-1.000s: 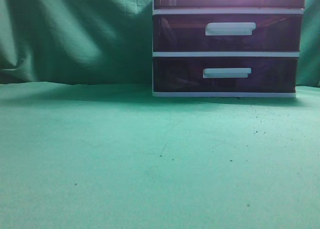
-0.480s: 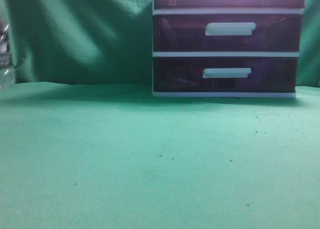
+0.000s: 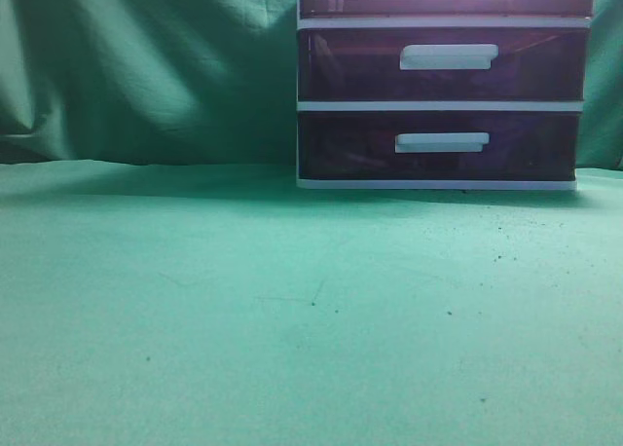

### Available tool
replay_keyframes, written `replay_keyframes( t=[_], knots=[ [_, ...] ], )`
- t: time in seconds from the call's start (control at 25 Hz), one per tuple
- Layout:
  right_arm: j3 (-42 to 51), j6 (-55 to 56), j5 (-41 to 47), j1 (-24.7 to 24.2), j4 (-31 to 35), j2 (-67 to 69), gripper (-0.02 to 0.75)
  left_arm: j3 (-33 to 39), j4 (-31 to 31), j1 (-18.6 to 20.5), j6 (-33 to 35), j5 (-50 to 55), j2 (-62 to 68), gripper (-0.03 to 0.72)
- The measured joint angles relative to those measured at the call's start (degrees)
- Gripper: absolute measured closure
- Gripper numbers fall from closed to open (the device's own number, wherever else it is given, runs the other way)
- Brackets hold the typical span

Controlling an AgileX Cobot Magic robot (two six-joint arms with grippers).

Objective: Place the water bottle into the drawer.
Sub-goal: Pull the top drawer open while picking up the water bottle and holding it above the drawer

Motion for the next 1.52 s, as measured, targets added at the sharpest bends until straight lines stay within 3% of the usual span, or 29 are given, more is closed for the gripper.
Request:
replay_keyframes(
  t=[0.16,0.32,0.56,0.68,0.88,1.16,1.28,1.48,1.52],
  knots=[
    [0.0,0.0,0.0,0.0,0.0,0.0,0.738,-4.24,11.01,-0.15,-10.28,3.85,-6.04,0.419],
    [0.0,-0.7,-2.34,0.0,-0.08,0.0,0.738,-10.8,24.75,-3.31,-23.14,8.94,-8.43,0.419],
    [0.11,1.32,-26.66,0.0,6.06,0.0,0.738,-19.5,44.49,-7.82,-45.66,11.77,-9.51,0.419],
    [0.11,1.2,-37.77,0.0,6.65,0.0,0.738,-20.88,51.2,-8.71,-54.46,11.42,-9.61,0.419],
    [-7.98,0.24,-30.78,0.0,6.78,1.98,0.738,-21.21,54.81,-9.24,-57.82,9.06,-9.61,0.419],
    [-25.37,-4.31,-14.63,0.0,6.55,18.66,0.738,-21.34,54.91,-9.32,-58.32,6.33,-9.61,0.419],
    [-31.82,-14.33,-13.64,0.0,6.46,27.32,0.738,-21.34,54.91,-9.32,-58.55,6.33,-9.61,0.419],
    [-43.26,-41.51,-7.87,0.17,6.32,42.4,0.738,-21.34,54.91,-9.32,-58.55,6.33,-9.61,0.419],
    [-44.94,-47.13,-6.75,0.69,6.28,45.71,0.703,-21.34,54.91,-9.32,-58.55,6.33,-9.61,0.419]
  ],
)
